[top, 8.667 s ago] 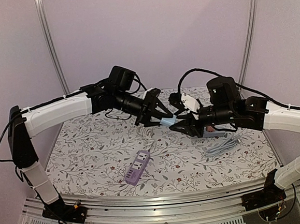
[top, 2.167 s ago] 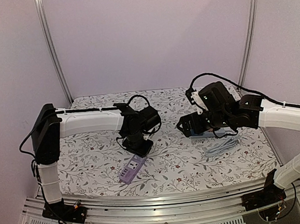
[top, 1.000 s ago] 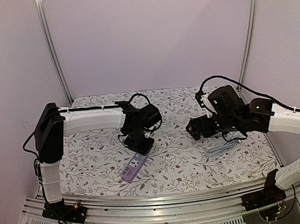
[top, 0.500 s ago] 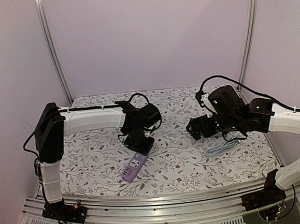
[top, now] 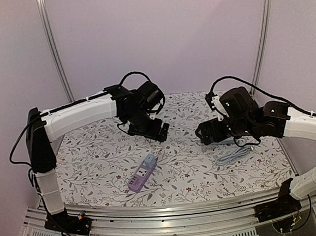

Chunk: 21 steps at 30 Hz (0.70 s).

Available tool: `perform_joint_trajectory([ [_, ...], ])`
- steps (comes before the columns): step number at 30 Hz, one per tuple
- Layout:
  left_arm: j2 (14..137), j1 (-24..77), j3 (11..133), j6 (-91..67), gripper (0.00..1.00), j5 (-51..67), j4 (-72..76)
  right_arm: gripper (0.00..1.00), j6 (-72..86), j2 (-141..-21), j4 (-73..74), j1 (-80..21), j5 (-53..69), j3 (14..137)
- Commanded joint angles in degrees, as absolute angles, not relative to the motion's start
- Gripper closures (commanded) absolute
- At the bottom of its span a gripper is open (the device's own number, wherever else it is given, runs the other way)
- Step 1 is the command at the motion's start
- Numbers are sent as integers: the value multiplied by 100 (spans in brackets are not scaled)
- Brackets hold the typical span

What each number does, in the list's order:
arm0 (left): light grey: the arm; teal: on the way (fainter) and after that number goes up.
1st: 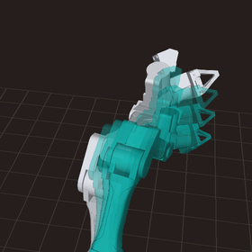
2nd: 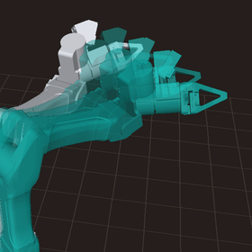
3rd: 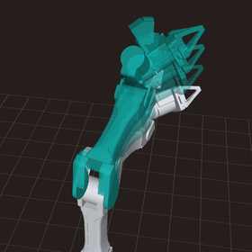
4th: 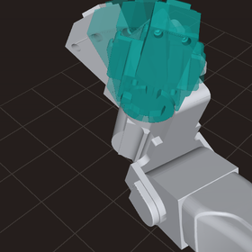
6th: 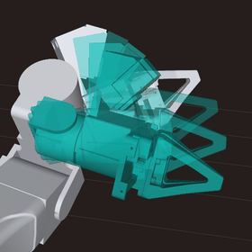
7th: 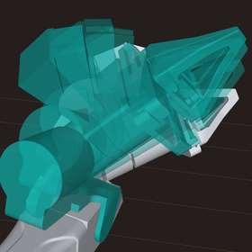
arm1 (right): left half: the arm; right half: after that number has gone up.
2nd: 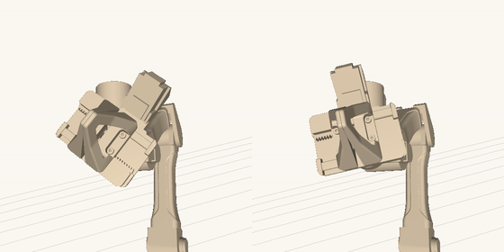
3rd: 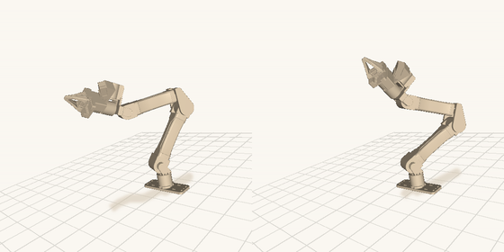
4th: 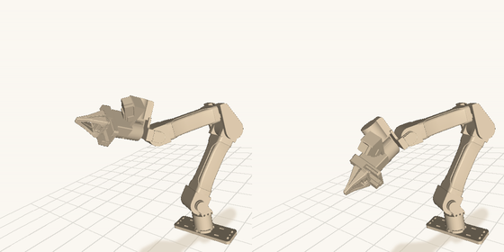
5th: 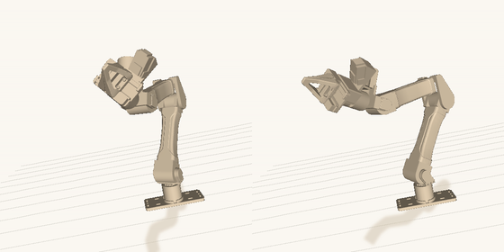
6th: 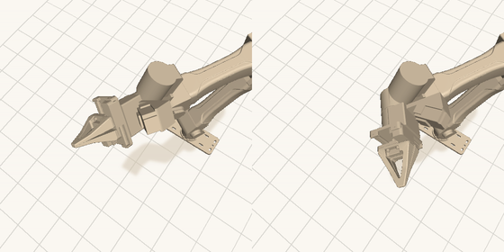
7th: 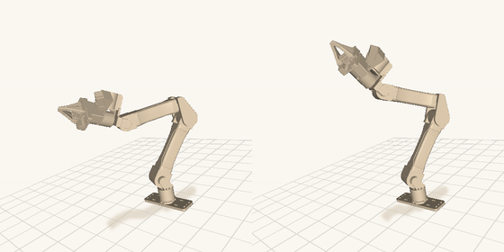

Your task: Insert the plug

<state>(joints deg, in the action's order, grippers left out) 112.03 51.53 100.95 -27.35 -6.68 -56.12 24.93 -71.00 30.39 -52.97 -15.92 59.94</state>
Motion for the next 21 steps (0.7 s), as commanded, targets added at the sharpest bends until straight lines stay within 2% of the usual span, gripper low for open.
perform_joint_trajectory([
  [1, 10709, 5002, 10407, -2590, 1, -1062, -5845, 1, 2335, -7199, 3032, -5313, -1701, 6303],
  [6, 10072, 4777, 10505, -2289, 0, -1737, -5898, 1, 2176, -7259, 2841, -5313, -1869, 6462],
  [11, 9277, 4565, 10084, -1988, 1, -2763, -5752, 1, 2167, -7288, 2633, -5256, -1885, 6528],
  [15, 8373, 4460, 9313, -1835, 1, -3244, -5223, 1, 2331, -7148, 2493, -4824, -1070, 6469],
  [21, 6982, 4337, 7909, -1682, 1, -4075, -4381, 1, 2656, -6574, 2482, -3813, -496, 6205],
])
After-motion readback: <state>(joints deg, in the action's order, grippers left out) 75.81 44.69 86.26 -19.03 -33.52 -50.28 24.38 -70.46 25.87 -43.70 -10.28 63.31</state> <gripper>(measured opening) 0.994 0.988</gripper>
